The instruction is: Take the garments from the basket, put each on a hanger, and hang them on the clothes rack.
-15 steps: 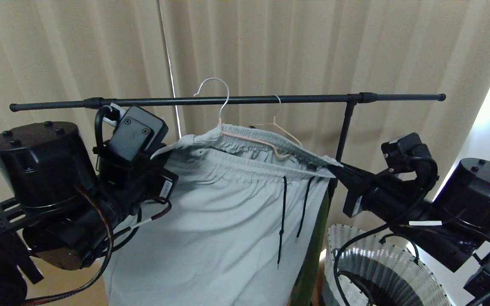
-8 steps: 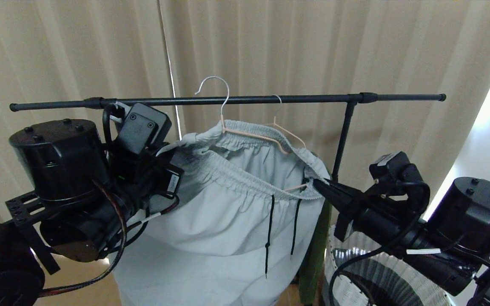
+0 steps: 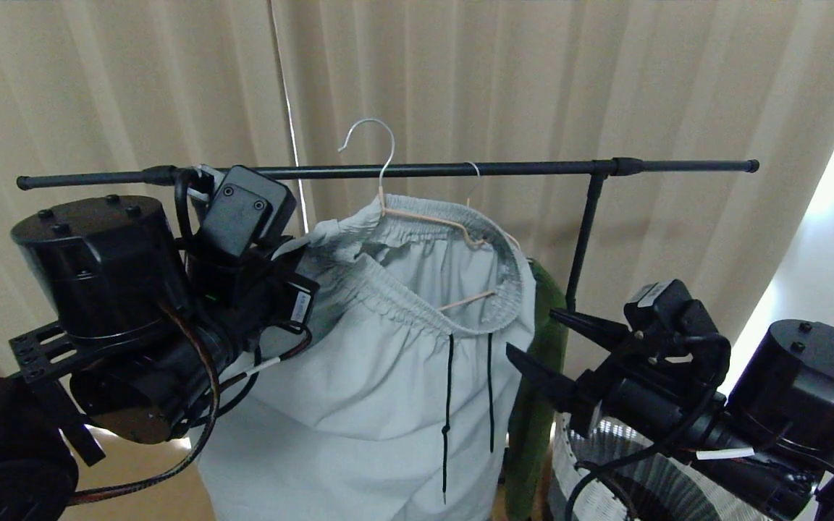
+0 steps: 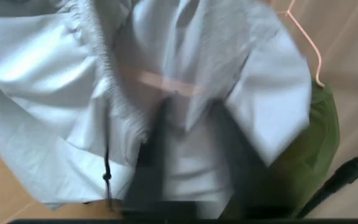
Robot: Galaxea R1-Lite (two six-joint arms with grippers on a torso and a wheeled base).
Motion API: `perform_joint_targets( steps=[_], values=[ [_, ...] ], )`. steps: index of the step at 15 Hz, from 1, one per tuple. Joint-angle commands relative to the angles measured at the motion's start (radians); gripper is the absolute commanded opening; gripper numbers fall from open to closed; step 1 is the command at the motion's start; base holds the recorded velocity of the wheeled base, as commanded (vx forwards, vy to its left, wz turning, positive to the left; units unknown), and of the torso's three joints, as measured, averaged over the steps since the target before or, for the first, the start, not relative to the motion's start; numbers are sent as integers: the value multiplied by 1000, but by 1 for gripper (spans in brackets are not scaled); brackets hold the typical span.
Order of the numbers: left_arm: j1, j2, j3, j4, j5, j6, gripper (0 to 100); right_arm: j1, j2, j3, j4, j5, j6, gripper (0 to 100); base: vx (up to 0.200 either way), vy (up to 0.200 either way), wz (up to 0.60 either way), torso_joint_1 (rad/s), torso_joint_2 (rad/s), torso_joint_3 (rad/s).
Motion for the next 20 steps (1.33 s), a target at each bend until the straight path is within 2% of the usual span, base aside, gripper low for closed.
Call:
perform_joint_targets(
  steps=[1,3,5,9,11,13,15,18,20],
  values=[
    [-1,1,-4,-1,-1,0,0,-16,-6,31,-4,-3,-6,100,0,0,0,0,0,0],
    [-1,13,-9,-18,-1,0,0,-52,-8,55,-21,-5,-60,100,0,0,0,0,0,0],
    [6,65,-35,-64,7,2,0,-134,-8,78,-69,3,-177,100,0,0,0,0,0,0],
    [-34,70,-20,-89,-13,12,0,-151,-25,35,-84,8,-192,100,0,0,0,0,0,0],
    [-51,65,-21,-89,-70,16,0,-151,-34,-37,-70,14,-212,100,0,0,0,0,0,0],
    [-51,65,-21,-87,-131,23,0,-151,-54,-91,-7,14,-244,100,0,0,0,0,0,0],
    [-47,67,-21,-87,-220,55,0,-151,-132,-140,141,14,-260,100,0,0,0,0,0,0],
    [-50,72,-18,-86,-324,62,0,-154,-201,-163,264,14,-327,100,0,0,0,0,0,0],
    [-53,76,-21,-86,-353,81,0,-153,-227,-164,335,14,-342,100,0,0,0,0,0,0]
  ],
)
